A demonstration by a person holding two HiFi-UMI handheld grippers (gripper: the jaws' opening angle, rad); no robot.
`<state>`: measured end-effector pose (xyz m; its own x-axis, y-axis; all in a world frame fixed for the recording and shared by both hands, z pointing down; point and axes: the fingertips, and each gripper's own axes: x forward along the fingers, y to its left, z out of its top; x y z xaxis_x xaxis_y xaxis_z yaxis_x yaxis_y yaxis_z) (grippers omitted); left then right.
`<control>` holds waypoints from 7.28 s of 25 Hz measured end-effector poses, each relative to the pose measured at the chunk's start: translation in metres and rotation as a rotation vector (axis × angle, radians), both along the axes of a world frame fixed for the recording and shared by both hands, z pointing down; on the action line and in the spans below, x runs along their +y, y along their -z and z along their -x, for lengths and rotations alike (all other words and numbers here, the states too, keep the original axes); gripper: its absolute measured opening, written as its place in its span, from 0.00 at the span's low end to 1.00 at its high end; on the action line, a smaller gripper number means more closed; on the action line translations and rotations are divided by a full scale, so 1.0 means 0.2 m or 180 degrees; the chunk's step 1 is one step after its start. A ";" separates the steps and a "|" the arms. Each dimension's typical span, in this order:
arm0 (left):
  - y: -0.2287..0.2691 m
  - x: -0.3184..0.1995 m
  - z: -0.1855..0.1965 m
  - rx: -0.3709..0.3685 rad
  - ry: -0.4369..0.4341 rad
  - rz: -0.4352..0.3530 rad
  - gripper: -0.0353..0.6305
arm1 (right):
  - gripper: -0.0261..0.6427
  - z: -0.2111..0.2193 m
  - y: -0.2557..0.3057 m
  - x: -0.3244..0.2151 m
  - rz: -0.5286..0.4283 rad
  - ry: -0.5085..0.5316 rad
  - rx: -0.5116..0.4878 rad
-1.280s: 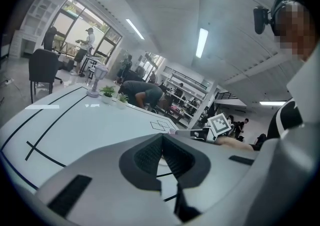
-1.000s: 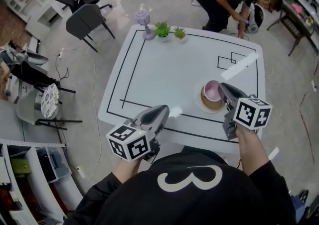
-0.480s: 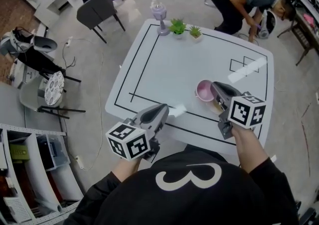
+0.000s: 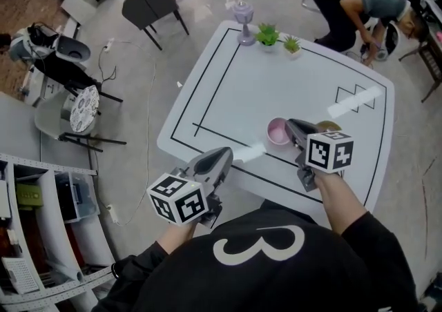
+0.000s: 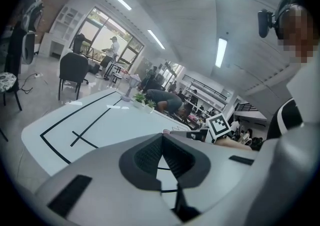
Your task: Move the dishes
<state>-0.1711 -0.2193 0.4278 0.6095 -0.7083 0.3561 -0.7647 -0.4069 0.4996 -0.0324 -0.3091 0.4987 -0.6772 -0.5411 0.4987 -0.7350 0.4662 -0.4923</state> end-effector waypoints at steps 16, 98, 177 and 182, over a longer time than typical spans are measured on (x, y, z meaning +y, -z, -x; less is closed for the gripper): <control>-0.01 0.02 0.06 0.0006 0.0125 -0.0018 0.06 | 0.20 0.06 -0.04 -0.02 0.0005 0.0085 0.0026; -0.02 0.06 -0.40 0.0019 -0.0822 -0.0062 0.06 | 0.07 -0.65 0.04 0.39 0.0052 -0.1092 -0.0044; 0.63 1.33 -1.02 0.0289 -0.1045 -0.1065 0.06 | 0.05 -0.75 0.93 1.81 -0.1685 0.0395 -0.0789; 0.62 1.36 -1.03 0.0287 -0.1029 -0.1047 0.06 | 0.05 -0.76 0.91 1.83 -0.1650 0.0416 -0.0768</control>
